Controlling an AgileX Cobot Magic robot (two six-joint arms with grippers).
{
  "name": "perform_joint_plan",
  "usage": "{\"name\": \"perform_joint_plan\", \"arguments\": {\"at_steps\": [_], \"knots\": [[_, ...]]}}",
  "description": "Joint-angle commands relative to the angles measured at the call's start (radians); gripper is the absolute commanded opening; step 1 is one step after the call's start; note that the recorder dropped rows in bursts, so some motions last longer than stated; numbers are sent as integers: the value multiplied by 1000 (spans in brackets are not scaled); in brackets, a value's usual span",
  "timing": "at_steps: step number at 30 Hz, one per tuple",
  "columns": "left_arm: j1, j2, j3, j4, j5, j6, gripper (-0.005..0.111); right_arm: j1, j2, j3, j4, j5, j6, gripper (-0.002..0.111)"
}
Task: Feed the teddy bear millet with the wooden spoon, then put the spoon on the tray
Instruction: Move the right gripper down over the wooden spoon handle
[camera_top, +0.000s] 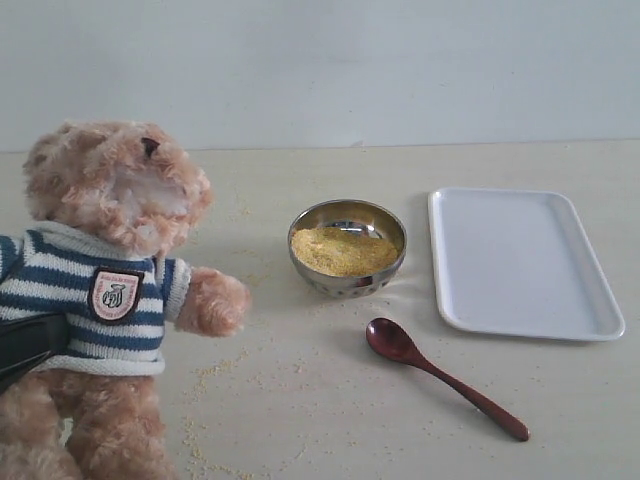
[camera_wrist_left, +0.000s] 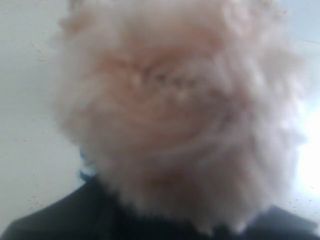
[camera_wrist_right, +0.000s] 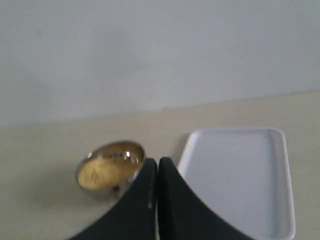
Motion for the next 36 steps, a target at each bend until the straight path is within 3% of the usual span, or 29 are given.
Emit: {"name": "perform_joint_plan", "arguments": {"at_steps": [1, 4, 7, 11, 12, 18, 24, 36], "knots": [[-3, -4, 5, -22, -6, 6, 5, 121, 299, -186, -9, 193, -268, 0], [-3, -4, 5, -22, -6, 6, 5, 190, 522, -310, -35, 294, -367, 0], [-3, -4, 5, -22, -6, 6, 5, 217, 720, -407, -97, 369, -375, 12], [-3, -4, 5, -11, -6, 13, 5, 217, 939, -460, -98, 443, -383, 54], [-3, -4, 5, 0, -6, 13, 5, 217, 980, -460, -98, 429, -383, 59], [-3, -4, 5, 13, -8, 33, 5, 217, 1041, -313, -43, 16, -438, 44], [-3, -4, 5, 13, -29, 49, 5, 219, 1032, -125, -14, -343, -363, 50], [-3, -4, 5, 9, -34, 68, 5, 307, 1113, -94, -74, -426, -326, 54]]}}
